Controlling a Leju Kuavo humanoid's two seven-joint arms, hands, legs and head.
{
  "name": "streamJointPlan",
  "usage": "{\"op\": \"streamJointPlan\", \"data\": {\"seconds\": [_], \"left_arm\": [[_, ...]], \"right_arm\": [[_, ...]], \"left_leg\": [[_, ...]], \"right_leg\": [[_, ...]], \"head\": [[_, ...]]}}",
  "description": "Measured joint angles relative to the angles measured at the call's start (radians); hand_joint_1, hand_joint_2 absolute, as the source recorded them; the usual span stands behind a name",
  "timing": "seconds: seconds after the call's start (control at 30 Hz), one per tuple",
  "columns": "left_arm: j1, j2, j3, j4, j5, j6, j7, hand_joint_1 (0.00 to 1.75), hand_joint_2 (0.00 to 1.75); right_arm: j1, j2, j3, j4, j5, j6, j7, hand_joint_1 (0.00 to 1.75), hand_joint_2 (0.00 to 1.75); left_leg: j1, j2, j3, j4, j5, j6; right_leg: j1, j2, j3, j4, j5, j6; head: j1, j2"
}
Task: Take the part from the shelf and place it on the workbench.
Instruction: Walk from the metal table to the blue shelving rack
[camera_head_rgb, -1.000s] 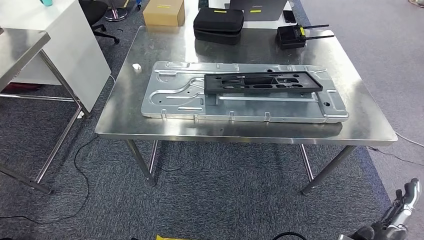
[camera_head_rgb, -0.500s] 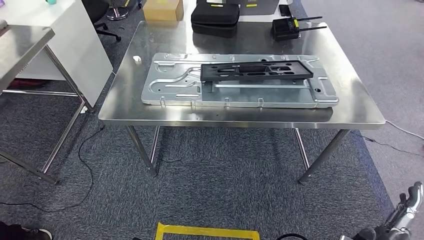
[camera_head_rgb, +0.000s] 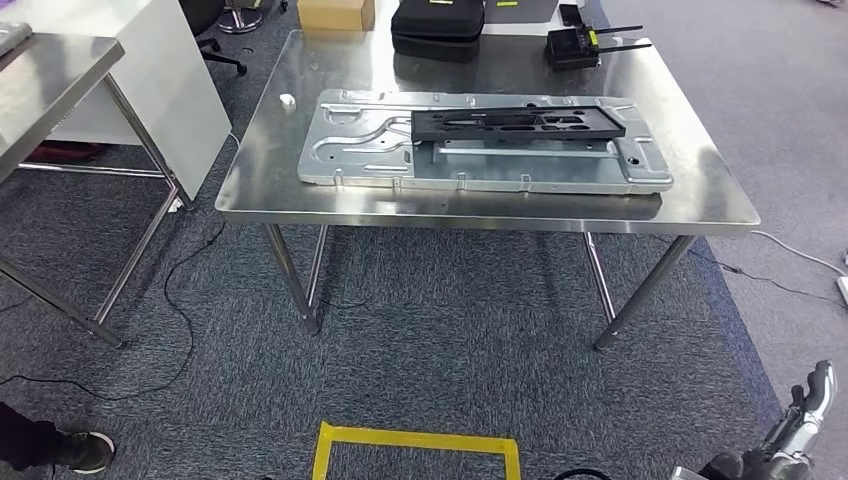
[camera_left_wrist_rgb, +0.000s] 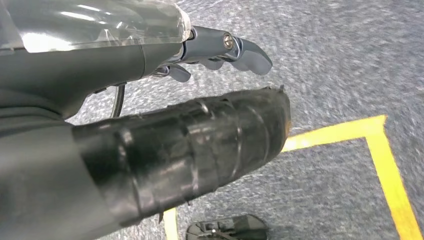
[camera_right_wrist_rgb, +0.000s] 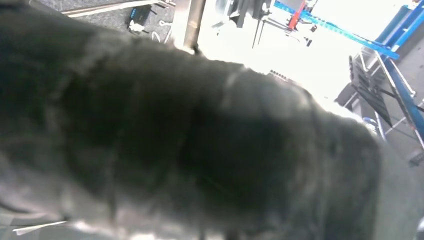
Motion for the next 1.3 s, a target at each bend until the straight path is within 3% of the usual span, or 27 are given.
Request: {"op": "streamJointPlan", "data": {"seconds": [0.1,0.13,0.17,0.2,0.23,0.27,0.33,0.4,0.47,0.5,0.53,0.6,0.63,0.67,0.7,0.73,0.8,0.87,0.9,0.97,1.0,1.07,1.13,1.17,1.2,1.23,1.3], "left_arm": [[-0.001,0.000,0.000,0.000,0.000,-0.002,0.000,0.00,0.00],[0.000,0.000,0.000,0.000,0.000,-0.003,-0.001,0.00,0.00],[0.000,0.000,0.000,0.000,0.000,-0.005,-0.002,0.00,0.00],[0.001,0.000,0.000,0.000,0.000,-0.006,-0.003,0.00,0.00],[0.001,0.000,0.000,0.000,0.000,-0.007,-0.005,0.00,0.00],[0.000,0.000,0.000,0.000,-0.001,-0.008,-0.006,0.00,0.00],[0.000,-0.001,0.000,0.000,-0.002,-0.009,-0.009,0.00,0.00],[-0.001,-0.002,0.000,0.000,-0.003,-0.010,-0.011,0.00,0.00],[-0.001,-0.001,0.000,0.000,-0.004,-0.011,-0.011,0.00,0.00],[-0.001,-0.001,0.000,0.000,-0.005,-0.011,-0.011,0.00,0.00],[0.000,0.000,0.000,0.000,-0.005,-0.011,-0.011,0.00,0.00],[0.000,0.001,0.000,0.000,-0.006,-0.011,-0.010,0.00,0.00],[0.000,0.002,0.000,0.000,-0.006,-0.011,-0.010,0.00,0.00],[0.000,0.002,0.000,0.000,-0.006,-0.011,-0.010,0.00,0.00],[0.000,0.003,0.000,0.000,-0.006,-0.011,-0.009,0.00,0.00],[0.000,0.003,0.000,0.000,-0.006,-0.011,-0.009,0.00,0.00],[-0.001,0.003,0.000,0.000,-0.006,-0.011,-0.008,0.00,0.00],[-0.002,0.003,0.000,0.000,-0.006,-0.011,-0.008,0.00,0.00],[-0.002,0.003,0.001,0.000,-0.006,-0.011,-0.008,0.00,0.00],[0.000,0.003,0.001,0.000,-0.006,-0.012,-0.008,0.00,0.00],[0.000,0.003,0.001,0.000,-0.005,-0.012,-0.008,0.00,0.00],[-0.001,0.002,0.002,0.000,-0.005,-0.012,-0.009,0.00,0.00],[-0.001,0.002,0.002,0.000,-0.004,-0.012,-0.010,0.00,0.00],[-0.001,0.002,0.002,0.000,-0.004,-0.012,-0.010,0.00,0.00],[0.000,0.002,0.002,0.000,-0.004,-0.012,-0.010,0.00,0.00],[0.000,0.002,0.002,0.000,-0.004,-0.012,-0.010,0.00,0.00],[-0.001,0.001,0.002,0.000,-0.004,-0.012,-0.010,0.00,0.00]], "right_arm": [[-0.001,0.000,0.000,0.002,0.002,0.000,0.002,0.00,0.00],[-0.002,0.000,0.000,0.003,0.002,0.000,0.004,0.00,0.00],[-0.002,0.000,0.000,0.005,0.003,0.000,0.005,0.00,0.00],[-0.003,0.000,0.000,0.007,0.003,0.000,0.006,0.00,0.00],[-0.004,0.000,0.000,0.008,0.004,0.000,0.008,0.00,0.00],[-0.006,0.000,0.000,0.009,0.006,0.000,0.010,0.00,0.00],[-0.012,-0.001,0.000,0.009,0.011,0.000,0.017,0.00,0.00],[-0.016,-0.001,0.000,0.009,0.017,0.000,0.022,0.00,0.00],[-0.017,-0.001,0.000,0.009,0.020,0.000,0.025,0.00,0.00],[-0.018,-0.001,0.000,0.010,0.020,0.000,0.026,0.00,0.00],[-0.019,-0.001,0.000,0.010,0.020,0.000,0.026,0.00,0.00],[-0.021,-0.001,0.000,0.011,0.020,0.000,0.027,0.00,0.00],[-0.021,-0.001,0.000,0.011,0.020,0.000,0.027,0.00,0.00],[-0.021,-0.001,0.000,0.013,0.020,0.000,0.027,0.00,0.00],[-0.021,-0.001,0.000,0.014,0.020,0.000,0.028,0.00,0.00],[-0.021,-0.001,0.000,0.016,0.020,0.000,0.028,0.00,0.00],[-0.021,-0.001,0.000,0.017,0.020,0.000,0.028,0.00,0.00],[-0.021,-0.001,0.000,0.017,0.019,0.000,0.028,0.00,0.00],[-0.021,-0.001,0.000,0.017,0.017,0.000,0.029,0.00,0.00],[-0.021,-0.001,0.000,0.017,0.011,0.000,0.029,0.00,0.00],[-0.020,-0.001,0.000,0.017,0.007,0.000,0.030,0.00,0.00],[-0.019,-0.001,0.000,0.017,0.004,0.000,0.030,0.00,0.00],[-0.019,-0.001,0.000,0.018,0.002,0.000,0.030,0.00,0.00],[-0.019,-0.001,0.000,0.019,0.002,0.000,0.030,0.00,0.00],[-0.019,-0.001,0.000,0.019,0.002,0.000,0.031,0.00,0.00],[-0.019,-0.001,0.000,0.020,0.002,0.000,0.031,0.00,0.00],[-0.020,-0.001,0.000,0.021,0.002,0.000,0.031,0.00,0.00]], "left_leg": [[0.000,0.004,-0.036,0.000,0.030,0.016],[-0.001,0.004,-0.049,0.002,0.039,0.017],[-0.002,0.005,-0.062,0.005,0.048,0.016],[-0.003,0.005,-0.075,0.009,0.055,0.016],[-0.004,0.005,-0.086,0.013,0.062,0.015],[-0.006,0.004,-0.095,0.016,0.068,0.014],[-0.009,0.003,-0.108,0.021,0.080,0.007],[-0.008,0.004,-0.113,0.021,0.093,-0.005],[-0.006,0.003,-0.116,0.020,0.100,-0.018],[-0.006,0.002,-0.124,0.032,0.084,-0.024],[-0.006,0.000,-0.136,0.061,0.052,-0.028],[-0.002,-0.003,-0.171,0.173,-0.046,-0.036],[0.000,-0.003,-0.185,0.236,-0.082,-0.041],[0.002,-0.003,-0.190,0.282,-0.095,-0.045],[0.005,-0.003,-0.178,0.296,-0.085,-0.048],[0.007,-0.003,-0.150,0.273,-0.060,-0.050],[0.010,-0.003,-0.051,0.142,-0.019,-0.052],[0.007,-0.006,0.014,0.033,-0.023,-0.045],[0.004,-0.007,0.021,0.013,-0.031,-0.038],[0.003,-0.006,0.010,0.009,-0.022,-0.020],[0.004,-0.004,0.004,0.008,-0.014,-0.009],[0.006,0.000,-0.015,0.005,0.005,0.008],[0.004,0.002,-0.040,0.007,0.024,0.015],[0.002,0.003,-0.053,0.009,0.033,0.015],[0.001,0.004,-0.065,0.011,0.042,0.015],[0.000,0.004,-0.076,0.014,0.049,0.014],[-0.002,0.003,-0.094,0.020,0.061,0.011]], "right_leg": [[-0.004,0.003,-0.047,0.147,-0.131,0.014],[-0.005,0.003,-0.059,0.205,-0.161,0.017],[-0.005,0.003,-0.058,0.239,-0.170,0.018],[-0.005,0.003,-0.041,0.240,-0.158,0.017],[-0.005,0.003,-0.005,0.203,-0.133,0.014],[-0.003,0.003,0.046,0.137,-0.108,0.007],[0.004,0.002,0.138,-0.003,-0.092,-0.008],[0.012,0.000,0.167,-0.062,-0.096,-0.019],[0.010,-0.002,0.156,-0.071,-0.079,-0.028],[0.007,-0.003,0.147,-0.076,-0.068,-0.036],[0.003,-0.005,0.137,-0.081,-0.056,-0.042],[0.001,-0.007,0.112,-0.082,-0.037,-0.049],[0.001,-0.007,0.099,-0.080,-0.028,-0.048],[0.001,-0.008,0.085,-0.076,-0.019,-0.046],[0.000,-0.008,0.071,-0.071,-0.012,-0.043],[-0.001,-0.008,0.057,-0.063,-0.006,-0.040],[-0.003,-0.008,0.031,-0.042,0.003,-0.031],[-0.001,-0.008,0.014,-0.024,0.010,-0.021],[0.000,-0.008,0.010,-0.020,0.015,-0.014],[-0.002,-0.007,0.006,-0.018,0.024,0.000],[-0.004,-0.006,0.001,-0.010,0.013,0.006],[-0.008,-0.002,-0.024,0.055,-0.058,0.015],[-0.008,-0.001,-0.061,0.181,-0.148,0.020],[-0.008,-0.001,-0.070,0.234,-0.169,0.022],[-0.008,-0.001,-0.063,0.255,-0.166,0.021],[-0.007,-0.001,-0.037,0.240,-0.145,0.019],[-0.004,0.000,0.064,0.107,-0.099,0.007]], "head": [[0.002,0.000],[0.002,0.000],[0.002,0.000],[0.002,0.000],[0.002,0.000],[0.002,0.000],[0.002,0.000],[0.002,0.000],[0.002,0.000],[0.001,0.000],[0.001,0.000],[0.000,0.000],[0.000,0.000],[0.000,0.000],[0.000,0.000],[0.000,0.000],[-0.001,0.000],[0.001,0.000],[0.001,0.000],[0.000,0.000],[0.001,0.000],[0.001,0.000],[0.002,0.000],[0.002,0.000],[0.002,0.000],[0.002,0.000],[0.001,0.000]]}}
